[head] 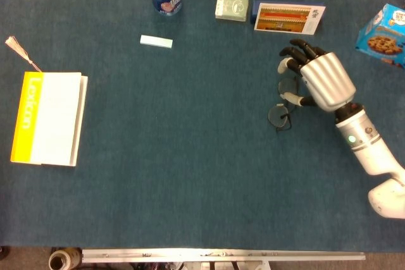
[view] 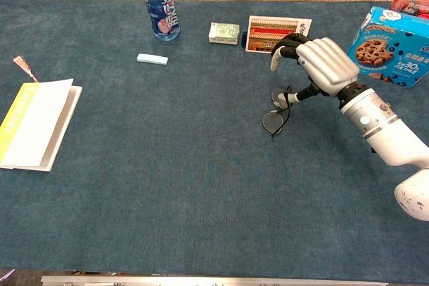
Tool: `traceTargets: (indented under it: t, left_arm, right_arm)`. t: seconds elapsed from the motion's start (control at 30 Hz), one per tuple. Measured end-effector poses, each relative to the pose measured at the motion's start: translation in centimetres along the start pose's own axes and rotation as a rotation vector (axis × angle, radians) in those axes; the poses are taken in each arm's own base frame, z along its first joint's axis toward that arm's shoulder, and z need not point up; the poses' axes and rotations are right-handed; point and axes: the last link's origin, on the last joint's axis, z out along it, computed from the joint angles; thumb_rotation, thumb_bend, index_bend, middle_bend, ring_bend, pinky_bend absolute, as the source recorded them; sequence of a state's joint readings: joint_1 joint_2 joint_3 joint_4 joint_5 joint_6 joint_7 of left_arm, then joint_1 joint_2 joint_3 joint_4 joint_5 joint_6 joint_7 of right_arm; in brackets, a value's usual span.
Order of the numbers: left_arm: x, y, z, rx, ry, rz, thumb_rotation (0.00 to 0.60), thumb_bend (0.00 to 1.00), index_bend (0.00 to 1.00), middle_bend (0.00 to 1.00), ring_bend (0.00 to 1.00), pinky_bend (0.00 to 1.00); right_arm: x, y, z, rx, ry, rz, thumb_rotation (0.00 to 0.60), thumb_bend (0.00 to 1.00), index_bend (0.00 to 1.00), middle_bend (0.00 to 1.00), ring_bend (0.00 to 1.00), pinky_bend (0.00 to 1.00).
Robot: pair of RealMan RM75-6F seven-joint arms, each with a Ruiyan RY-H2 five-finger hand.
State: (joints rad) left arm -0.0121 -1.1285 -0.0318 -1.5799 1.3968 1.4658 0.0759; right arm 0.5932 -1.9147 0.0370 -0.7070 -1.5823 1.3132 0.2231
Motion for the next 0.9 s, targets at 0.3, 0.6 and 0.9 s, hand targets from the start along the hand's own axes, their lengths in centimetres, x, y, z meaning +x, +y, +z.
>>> traceTargets:
  t: [0.3, 0.6, 0.9]
  left_arm:
    - [0.0, 0.0, 0.0, 0.002, -0.002, 0.0, 0.6, 0.04, 0.53, 0.5, 0.38, 0.59]
    - [0.0, 0.2, 0.1, -0.006, 0.0, 0.002, 0.6, 0.04, 0.53, 0.5, 0.39, 0.59]
    - [0.0, 0.4, 0.1, -0.009, 0.0, 0.005, 0.6, 0.04, 0.53, 0.5, 0.38, 0.59]
  right_arm:
    - [0.7, 0.0, 0.6, 0.001, 0.038, 0.008, 0.6, 0.0, 0.46, 0.34, 0.18, 0.44]
    - [1.7, -0.4, 0.6, 0.02, 0.076, 0.021, 0.6, 0.0, 0.46, 0.34, 0.18, 0.44]
    - [1.3, -1.0, -0.5, 0.042, 0.042, 0.026, 0.6, 0.0, 0.46, 0.34, 0.18, 0.44]
